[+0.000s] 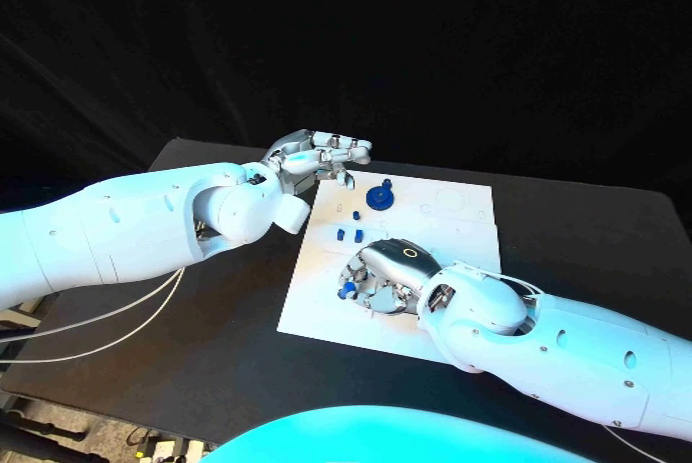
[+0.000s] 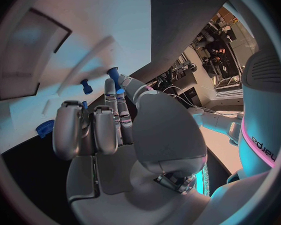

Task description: Assemble the parts on the task board

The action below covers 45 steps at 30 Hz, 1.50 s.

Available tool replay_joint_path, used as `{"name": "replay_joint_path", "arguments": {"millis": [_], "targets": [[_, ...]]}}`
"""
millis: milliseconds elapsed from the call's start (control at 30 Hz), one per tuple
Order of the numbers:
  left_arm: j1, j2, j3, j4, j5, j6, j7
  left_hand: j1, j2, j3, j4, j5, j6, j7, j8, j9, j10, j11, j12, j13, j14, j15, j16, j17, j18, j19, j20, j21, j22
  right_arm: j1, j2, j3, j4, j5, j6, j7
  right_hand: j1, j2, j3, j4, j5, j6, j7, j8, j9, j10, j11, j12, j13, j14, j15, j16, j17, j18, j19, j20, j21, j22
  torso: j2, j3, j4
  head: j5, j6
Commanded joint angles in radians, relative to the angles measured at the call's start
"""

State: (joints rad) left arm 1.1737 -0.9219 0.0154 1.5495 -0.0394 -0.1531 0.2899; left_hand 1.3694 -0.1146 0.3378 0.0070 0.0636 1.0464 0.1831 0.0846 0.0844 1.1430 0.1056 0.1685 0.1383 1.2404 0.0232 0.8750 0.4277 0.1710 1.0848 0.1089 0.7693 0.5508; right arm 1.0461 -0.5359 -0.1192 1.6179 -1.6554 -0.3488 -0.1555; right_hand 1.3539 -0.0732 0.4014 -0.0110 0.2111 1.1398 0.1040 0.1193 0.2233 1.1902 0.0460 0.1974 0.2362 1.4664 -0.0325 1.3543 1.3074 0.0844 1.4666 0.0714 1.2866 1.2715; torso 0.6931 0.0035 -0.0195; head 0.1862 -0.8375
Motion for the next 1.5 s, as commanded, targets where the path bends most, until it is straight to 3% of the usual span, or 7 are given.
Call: {"name": "replay_joint_path", "arguments": {"millis": [33,300,900,1100,1233,1367,1500], "targets": [[0.0,0.001,0.0,0.003,-0.002,0.019,0.005,-0.001,0.013,-0.006,0.001,-0.002,-0.007,-0.001,-0.002,-0.001,-0.008,0.001,0.005,0.001,-0.008,0.002,-0.003,-0.001,0.013,0.001,0.004,-0.006,-0.002,-0.002,0.007,-0.004,-0.004,-0.027,0.028,-0.025,-0.001,-0.001,-0.004,-0.003,0.003,-0.003,0.007,0.006,0.032,-0.018,0.003,-0.003,-0.001,0.059,0.0,0.003,0.032,-0.012,-0.002,-0.006,-0.004,-0.002,-0.001,-0.0002,0.0005,-0.001,0.0],[0.001,0.0,0.0,0.003,-0.002,0.02,0.003,-0.002,0.014,-0.008,0.001,-0.002,-0.007,-0.001,-0.001,-0.001,-0.008,0.002,0.006,0.001,-0.008,0.002,-0.003,-0.002,0.013,0.001,0.005,-0.007,-0.002,-0.002,0.012,-0.005,-0.006,-0.021,-0.003,-0.022,-0.04,-0.044,-0.016,0.017,0.019,-0.153,0.04,-0.06,-0.004,-0.06,0.027,-0.012,-0.003,0.059,0.021,0.01,0.036,-0.011,-0.007,0.011,-0.012,-0.006,-0.001,-0.0004,0.0008,-0.003,0.002],[0.0,-0.005,0.0,0.003,-0.002,0.018,0.003,-0.002,0.014,-0.008,0.001,-0.002,-0.007,-0.001,-0.001,-0.001,-0.008,0.002,0.006,0.001,-0.008,0.002,-0.003,-0.002,0.013,0.001,0.005,-0.007,-0.002,0.002,-0.063,-0.001,0.075,0.028,-0.102,0.018,-0.043,-0.068,-0.024,0.027,0.019,-0.306,0.004,-0.059,-0.047,-0.064,0.006,0.016,0.014,0.055,0.005,0.002,0.025,-0.007,-0.011,0.002,-0.024,-0.011,-0.001,0.0008,-0.0006,-0.013,0.009],[0.0,-0.008,0.0,0.003,-0.002,0.018,0.003,-0.002,0.014,-0.008,0.001,-0.002,-0.007,-0.001,-0.001,-0.001,-0.008,0.002,0.006,0.001,-0.008,0.002,-0.003,-0.002,0.013,0.001,0.005,-0.007,-0.002,0.044,-0.19,0.005,0.148,0.193,-0.168,0.048,-0.045,-0.058,-0.033,0.038,0.007,-0.182,0.034,0.005,-0.024,-0.004,0.01,0.07,0.042,0.05,0.007,-0.016,0.005,-0.004,-0.019,0.001,-0.044,-0.028,-0.003,-0.0011,-0.0012,-0.055,0.026],[0.001,-0.013,-0.001,0.005,-0.002,0.015,0.002,-0.002,0.014,-0.008,0.001,-0.002,-0.007,-0.001,-0.001,-0.001,-0.008,0.002,0.006,0.001,-0.008,0.002,-0.003,-0.002,0.013,0.001,0.005,-0.007,-0.002,0.079,-0.306,0.006,0.179,0.427,-0.148,0.039,-0.098,-0.061,-0.103,0.072,0.026,-0.082,0.004,0.064,0.002,0.083,-0.021,0.251,0.181,0.049,-0.016,-0.035,-0.016,-0.004,-0.013,-0.014,-0.043,-0.025,-0.006,-0.0031,-0.007,-0.096,0.033],[0.001,-0.02,-0.002,0.006,-0.002,0.015,0.003,-0.002,0.014,-0.008,0.001,-0.002,-0.008,-0.001,-0.001,-0.001,-0.009,0.002,0.007,0.001,-0.009,0.002,-0.003,-0.002,0.013,0.001,0.005,-0.007,-0.002,0.091,-0.402,0.005,0.217,0.505,-0.119,0.002,-0.15,-0.038,-0.193,0.118,0.052,-0.074,-0.026,0.103,0.041,0.163,-0.041,0.875,0.808,0.062,-0.029,0.005,0.022,-0.013,0.007,-0.032,-0.011,0.009,-0.011,-0.0031,-0.0162,-0.131,0.043],[0.001,-0.025,-0.007,0.005,-0.002,0.02,0.006,-0.002,0.015,-0.009,0.001,-0.002,-0.008,-0.001,-0.001,-0.001,-0.01,0.002,0.007,0.002,-0.009,0.002,-0.003,-0.002,0.013,0.001,0.005,-0.008,-0.003,0.092,-0.478,0.003,0.257,0.457,-0.059,-0.063,-0.162,-0.012,-0.253,0.147,0.059,-0.084,-0.023,0.146,0.098,0.177,-0.046,1.067,1.017,0.071,-0.036,0.05,0.066,-0.023,0.026,-0.037,0.03,0.053,-0.017,0.0009,-0.0314,-0.156,0.044]]}}
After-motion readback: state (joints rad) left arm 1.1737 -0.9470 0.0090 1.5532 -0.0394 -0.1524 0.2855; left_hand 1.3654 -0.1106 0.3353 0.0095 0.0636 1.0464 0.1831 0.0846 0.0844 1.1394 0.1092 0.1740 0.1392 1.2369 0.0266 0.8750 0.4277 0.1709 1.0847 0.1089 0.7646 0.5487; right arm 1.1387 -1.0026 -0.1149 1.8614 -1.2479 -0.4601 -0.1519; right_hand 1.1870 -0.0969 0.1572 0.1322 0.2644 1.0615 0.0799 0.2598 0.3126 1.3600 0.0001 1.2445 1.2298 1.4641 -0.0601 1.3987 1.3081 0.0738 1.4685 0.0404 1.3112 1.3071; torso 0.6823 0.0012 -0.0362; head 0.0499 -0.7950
